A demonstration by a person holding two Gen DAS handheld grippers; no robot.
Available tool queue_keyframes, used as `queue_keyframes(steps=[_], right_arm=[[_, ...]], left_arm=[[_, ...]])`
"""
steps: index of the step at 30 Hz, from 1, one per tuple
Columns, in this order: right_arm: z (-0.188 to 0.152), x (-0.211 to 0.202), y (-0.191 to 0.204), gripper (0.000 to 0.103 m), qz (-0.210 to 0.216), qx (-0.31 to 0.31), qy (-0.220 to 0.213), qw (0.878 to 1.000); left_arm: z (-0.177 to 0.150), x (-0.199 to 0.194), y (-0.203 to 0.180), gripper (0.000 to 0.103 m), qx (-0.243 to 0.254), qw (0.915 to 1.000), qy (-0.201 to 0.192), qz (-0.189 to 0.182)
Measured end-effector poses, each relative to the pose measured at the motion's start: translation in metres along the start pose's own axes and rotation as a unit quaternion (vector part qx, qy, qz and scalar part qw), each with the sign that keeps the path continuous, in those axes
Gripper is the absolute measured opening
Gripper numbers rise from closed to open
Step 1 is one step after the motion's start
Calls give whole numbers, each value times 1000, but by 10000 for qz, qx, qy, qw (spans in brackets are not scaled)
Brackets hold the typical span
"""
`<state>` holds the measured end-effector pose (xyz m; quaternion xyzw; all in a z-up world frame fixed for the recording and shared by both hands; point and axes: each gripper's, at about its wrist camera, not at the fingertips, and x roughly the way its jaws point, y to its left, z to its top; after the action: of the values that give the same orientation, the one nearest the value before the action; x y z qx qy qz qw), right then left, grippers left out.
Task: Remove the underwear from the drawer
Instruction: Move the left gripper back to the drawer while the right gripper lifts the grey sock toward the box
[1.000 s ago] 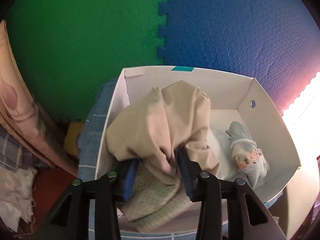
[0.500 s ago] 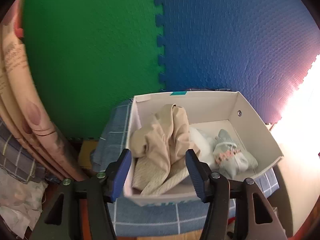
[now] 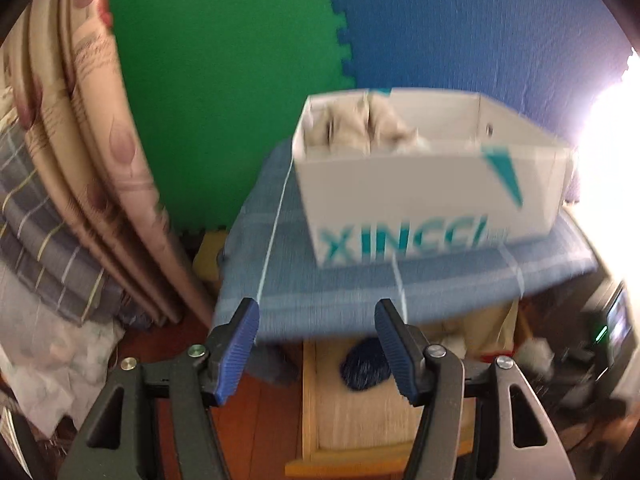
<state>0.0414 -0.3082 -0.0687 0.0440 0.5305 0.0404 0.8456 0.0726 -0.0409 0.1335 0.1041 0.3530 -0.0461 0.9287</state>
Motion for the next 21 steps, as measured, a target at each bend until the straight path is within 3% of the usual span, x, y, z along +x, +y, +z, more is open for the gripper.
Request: queue_keyframes(steps=[5,10,21], right_arm=[[1,-22,3,32,67,-43,-442,9990],[6,-41,5,32,383,109,-514,9979],[35,-131,20,32,592,-228,-1168,9911]], left_arm=[[-52,18,-1,62,-338,9988,330,122],[-87,33,-2,62,-616,9962,615,85],[-108,47,2,62,-1014,9917,713,331]])
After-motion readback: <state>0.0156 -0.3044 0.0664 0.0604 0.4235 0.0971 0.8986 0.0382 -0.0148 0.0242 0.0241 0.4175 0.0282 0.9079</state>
